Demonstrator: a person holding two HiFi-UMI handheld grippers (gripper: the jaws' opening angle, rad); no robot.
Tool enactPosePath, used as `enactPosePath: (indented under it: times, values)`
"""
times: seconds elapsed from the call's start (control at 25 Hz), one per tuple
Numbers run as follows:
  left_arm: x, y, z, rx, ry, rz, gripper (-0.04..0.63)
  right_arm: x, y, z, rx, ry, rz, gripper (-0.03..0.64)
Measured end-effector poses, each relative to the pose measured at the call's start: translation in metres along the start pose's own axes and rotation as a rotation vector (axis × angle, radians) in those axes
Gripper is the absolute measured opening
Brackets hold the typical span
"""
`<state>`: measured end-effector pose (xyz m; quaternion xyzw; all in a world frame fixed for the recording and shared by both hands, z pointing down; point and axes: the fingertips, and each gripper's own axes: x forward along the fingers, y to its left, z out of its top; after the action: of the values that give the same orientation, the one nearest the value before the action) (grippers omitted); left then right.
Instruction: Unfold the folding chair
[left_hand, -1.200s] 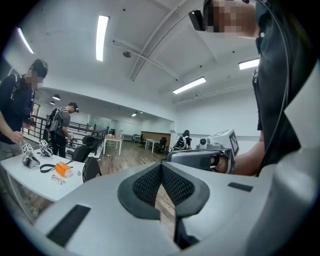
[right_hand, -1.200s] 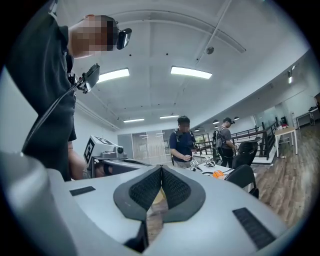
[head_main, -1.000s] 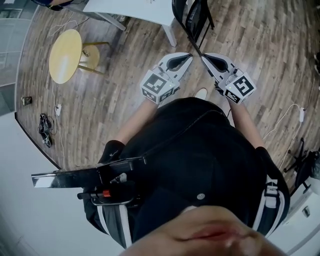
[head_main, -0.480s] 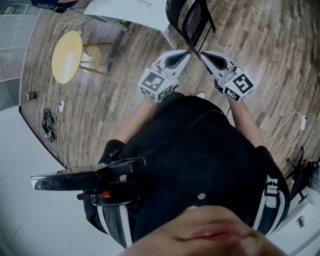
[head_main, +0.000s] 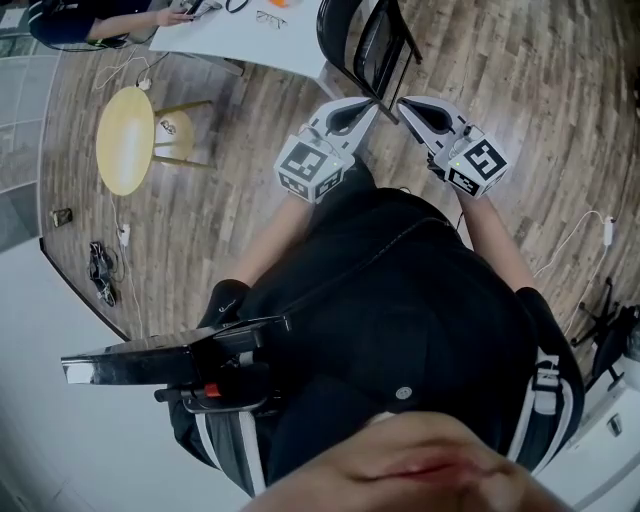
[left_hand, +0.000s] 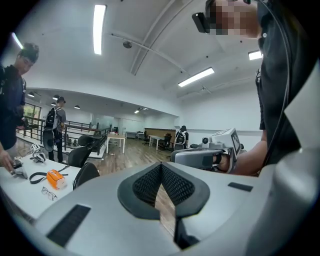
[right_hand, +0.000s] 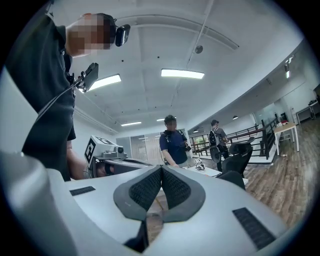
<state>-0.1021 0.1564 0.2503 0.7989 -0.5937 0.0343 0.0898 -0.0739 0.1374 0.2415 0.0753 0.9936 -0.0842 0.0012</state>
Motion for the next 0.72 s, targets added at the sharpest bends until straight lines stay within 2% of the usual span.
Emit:
enactPosePath:
  times: [0.52, 0.72]
  values:
    - [0.059, 0.152, 0.018, -0.019, -0.002, -0.127, 0.004, 0.108, -0.118, -0.001, 0.048, 0.042, -0.176, 0.008]
    - [0.068, 0.212, 0.015, -0.036, 0.035, -0.156, 0.005, 0.156, -0.157, 0.002, 0.047, 0.048, -0.245, 0.008]
